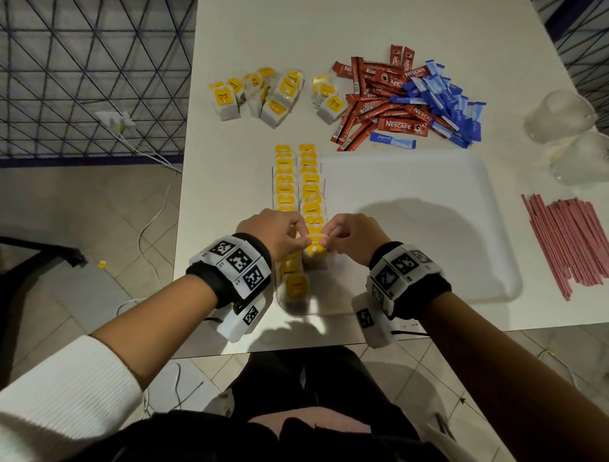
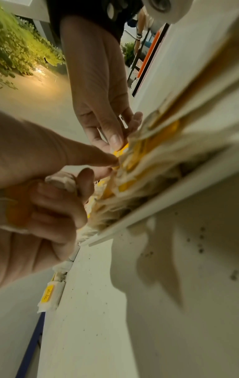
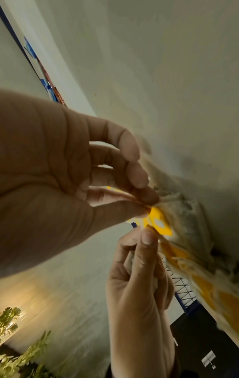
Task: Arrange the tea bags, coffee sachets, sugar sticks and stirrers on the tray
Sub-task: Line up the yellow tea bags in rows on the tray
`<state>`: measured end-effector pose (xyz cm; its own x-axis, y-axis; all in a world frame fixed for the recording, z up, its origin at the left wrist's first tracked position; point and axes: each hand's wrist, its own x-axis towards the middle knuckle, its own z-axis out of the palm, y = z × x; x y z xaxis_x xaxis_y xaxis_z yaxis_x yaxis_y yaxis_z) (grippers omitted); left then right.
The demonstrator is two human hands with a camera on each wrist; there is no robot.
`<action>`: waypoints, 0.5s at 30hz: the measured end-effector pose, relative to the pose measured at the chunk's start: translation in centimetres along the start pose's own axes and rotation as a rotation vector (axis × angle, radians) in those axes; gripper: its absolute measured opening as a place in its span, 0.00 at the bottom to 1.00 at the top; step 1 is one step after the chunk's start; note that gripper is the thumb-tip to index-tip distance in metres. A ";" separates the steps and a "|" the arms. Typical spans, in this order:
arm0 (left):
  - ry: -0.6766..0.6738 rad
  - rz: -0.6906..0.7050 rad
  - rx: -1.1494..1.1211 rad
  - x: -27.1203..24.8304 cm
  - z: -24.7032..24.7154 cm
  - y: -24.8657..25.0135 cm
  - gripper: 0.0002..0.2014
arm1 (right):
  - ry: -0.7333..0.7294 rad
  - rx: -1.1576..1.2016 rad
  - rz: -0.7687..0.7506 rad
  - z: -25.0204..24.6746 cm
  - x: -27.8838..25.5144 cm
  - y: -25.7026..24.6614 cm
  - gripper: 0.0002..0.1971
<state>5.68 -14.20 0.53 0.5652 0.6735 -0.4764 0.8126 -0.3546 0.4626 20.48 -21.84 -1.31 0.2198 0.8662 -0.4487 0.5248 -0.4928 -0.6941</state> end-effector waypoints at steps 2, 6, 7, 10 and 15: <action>0.005 0.010 0.030 0.0 -0.1 0.0 0.06 | 0.004 0.010 0.007 0.0 -0.1 -0.1 0.05; 0.030 0.012 0.022 -0.1 -0.4 -0.3 0.06 | 0.006 0.030 -0.007 -0.1 -1.1 -0.2 0.13; 0.031 0.014 0.020 -0.1 -0.5 -0.3 0.06 | -0.010 0.008 -0.024 -0.1 -1.5 -0.2 0.15; 0.040 -0.003 -0.011 -0.2 -0.8 -0.5 0.05 | -0.080 -0.101 -0.093 0.4 -2.3 -0.3 0.17; 0.041 -0.044 -0.171 -0.3 -1.3 -1.1 0.03 | -0.167 -0.286 -0.101 1.0 -1.6 -0.4 0.14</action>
<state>4.45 -13.18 1.19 0.5202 0.7132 -0.4698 0.7984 -0.2107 0.5641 19.09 -23.12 -0.92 0.0299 0.8720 -0.4885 0.7513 -0.3420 -0.5645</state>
